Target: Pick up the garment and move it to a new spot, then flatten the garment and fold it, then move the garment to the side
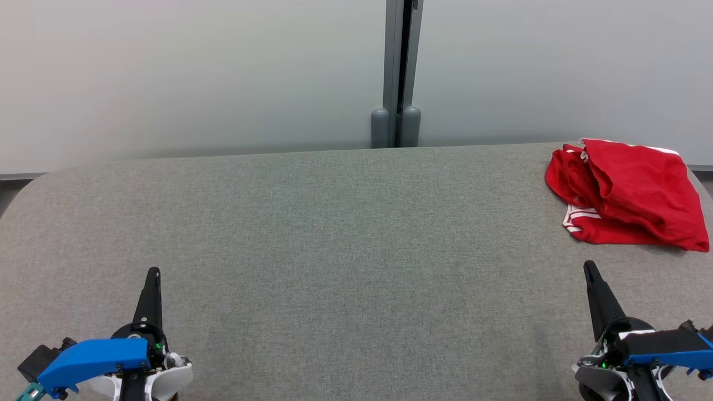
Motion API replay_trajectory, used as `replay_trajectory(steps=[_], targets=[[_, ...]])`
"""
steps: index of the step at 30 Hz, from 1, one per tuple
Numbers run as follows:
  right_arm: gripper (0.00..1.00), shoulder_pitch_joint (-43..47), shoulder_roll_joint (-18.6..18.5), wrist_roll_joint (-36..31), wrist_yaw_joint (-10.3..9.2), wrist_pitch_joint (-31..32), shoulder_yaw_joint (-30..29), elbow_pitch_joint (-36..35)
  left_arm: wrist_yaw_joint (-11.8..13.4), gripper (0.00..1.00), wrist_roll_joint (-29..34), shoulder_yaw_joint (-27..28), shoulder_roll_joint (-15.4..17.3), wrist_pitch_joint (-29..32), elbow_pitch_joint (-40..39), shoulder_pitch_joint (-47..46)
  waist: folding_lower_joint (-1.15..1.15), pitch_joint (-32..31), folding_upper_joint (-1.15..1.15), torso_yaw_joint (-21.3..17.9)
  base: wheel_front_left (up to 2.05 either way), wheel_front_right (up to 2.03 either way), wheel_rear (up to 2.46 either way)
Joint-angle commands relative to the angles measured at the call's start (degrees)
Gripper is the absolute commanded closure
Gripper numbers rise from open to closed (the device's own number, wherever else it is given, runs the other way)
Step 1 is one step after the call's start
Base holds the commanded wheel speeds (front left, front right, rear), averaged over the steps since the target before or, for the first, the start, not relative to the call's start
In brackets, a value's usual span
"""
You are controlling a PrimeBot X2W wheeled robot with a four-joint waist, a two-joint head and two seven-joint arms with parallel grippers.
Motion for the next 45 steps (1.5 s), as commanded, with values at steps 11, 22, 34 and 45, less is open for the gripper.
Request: replay_trajectory(steps=[11, 22, 34, 45], targets=[[1.0, -0.9, -0.4, 5.57, 0.02, 1.47, -0.48, -0.77, -0.09, 1.0, -5.53, 0.22, 0.27, 1.5, -0.8, -1.25, 0.0, 0.09, 0.0, 0.1, 0.0, 0.0, 0.0], [1.0, -1.03, -0.42, 8.78, 0.02, 2.26, -0.68, -0.94, -0.1, 1.0, -8.76, 0.3, 0.26, 2.31, -1.02, -1.4, 0.0, 0.15, 0.0, 0.18, 0.0, 0.0, 0.0], [1.0, -1.02, -0.41, 8.78, 0.02, 2.25, -0.67, -0.93, -0.1, 1.0, -8.77, 0.29, 0.26, 2.3, -1.03, -1.39, 0.0, 0.15, 0.0, 0.18, 0.0, 0.0, 0.0], [1.0, -1.02, -0.41, 8.78, 0.02, 2.25, -0.66, -0.93, -0.1, 1.0, -8.77, 0.28, 0.25, 2.3, -1.03, -1.39, 0.0, 0.16, 0.0, 0.18, 0.0, 0.0, 0.0]])
